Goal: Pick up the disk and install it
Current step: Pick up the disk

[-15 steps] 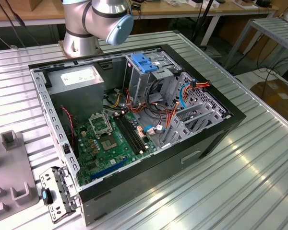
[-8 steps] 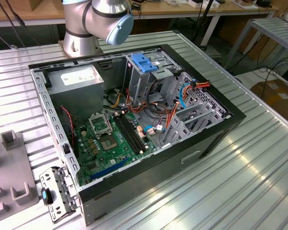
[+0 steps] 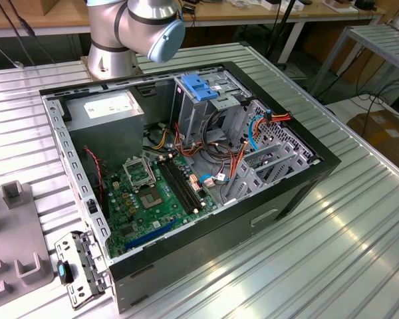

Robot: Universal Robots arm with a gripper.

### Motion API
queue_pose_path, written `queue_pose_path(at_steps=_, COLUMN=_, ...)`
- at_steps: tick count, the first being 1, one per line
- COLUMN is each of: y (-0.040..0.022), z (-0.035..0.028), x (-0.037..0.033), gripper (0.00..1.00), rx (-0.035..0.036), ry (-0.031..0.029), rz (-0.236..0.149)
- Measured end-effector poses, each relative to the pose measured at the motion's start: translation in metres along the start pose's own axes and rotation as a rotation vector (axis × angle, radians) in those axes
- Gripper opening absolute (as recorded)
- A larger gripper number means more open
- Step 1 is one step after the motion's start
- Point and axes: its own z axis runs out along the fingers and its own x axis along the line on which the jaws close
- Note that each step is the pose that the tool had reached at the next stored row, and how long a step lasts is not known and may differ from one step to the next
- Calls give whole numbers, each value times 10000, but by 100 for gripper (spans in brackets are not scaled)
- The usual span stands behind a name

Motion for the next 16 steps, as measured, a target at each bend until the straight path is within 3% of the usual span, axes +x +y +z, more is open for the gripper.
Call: queue_pose_path(at_steps=16, y=-191, z=9, x=-2, gripper=37, rx=0, ry=0, rz=-1)
